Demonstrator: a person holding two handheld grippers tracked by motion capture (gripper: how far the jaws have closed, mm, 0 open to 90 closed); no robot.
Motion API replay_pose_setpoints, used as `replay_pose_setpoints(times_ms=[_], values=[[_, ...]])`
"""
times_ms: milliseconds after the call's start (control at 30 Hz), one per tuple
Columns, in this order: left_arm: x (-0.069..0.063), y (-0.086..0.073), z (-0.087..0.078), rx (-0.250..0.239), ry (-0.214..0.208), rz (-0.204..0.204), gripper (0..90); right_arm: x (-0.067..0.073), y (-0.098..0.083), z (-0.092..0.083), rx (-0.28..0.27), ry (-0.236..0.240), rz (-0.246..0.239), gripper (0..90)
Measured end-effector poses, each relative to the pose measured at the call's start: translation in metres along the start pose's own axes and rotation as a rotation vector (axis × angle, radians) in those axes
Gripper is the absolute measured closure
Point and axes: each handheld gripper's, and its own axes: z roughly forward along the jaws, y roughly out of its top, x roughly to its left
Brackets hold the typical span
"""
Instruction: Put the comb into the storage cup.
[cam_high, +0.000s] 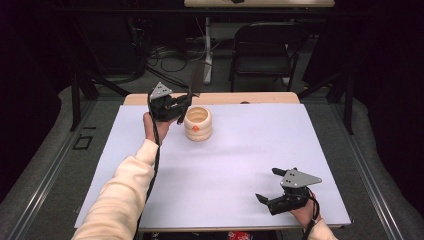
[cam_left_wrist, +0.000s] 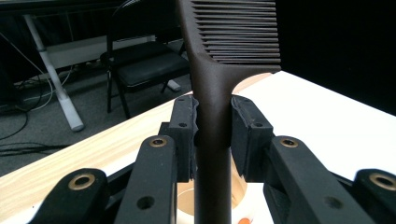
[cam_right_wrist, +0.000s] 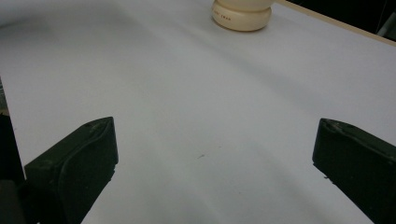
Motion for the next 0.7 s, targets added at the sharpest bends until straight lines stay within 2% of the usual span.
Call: replay_pose_setpoints(times_ms=[700], values=[[-0.003,0.007,0.012,-0.018,0.014,0.014,71.9,0.000,0.000,0.000,-0.001,-0.001,0.004,0.0]])
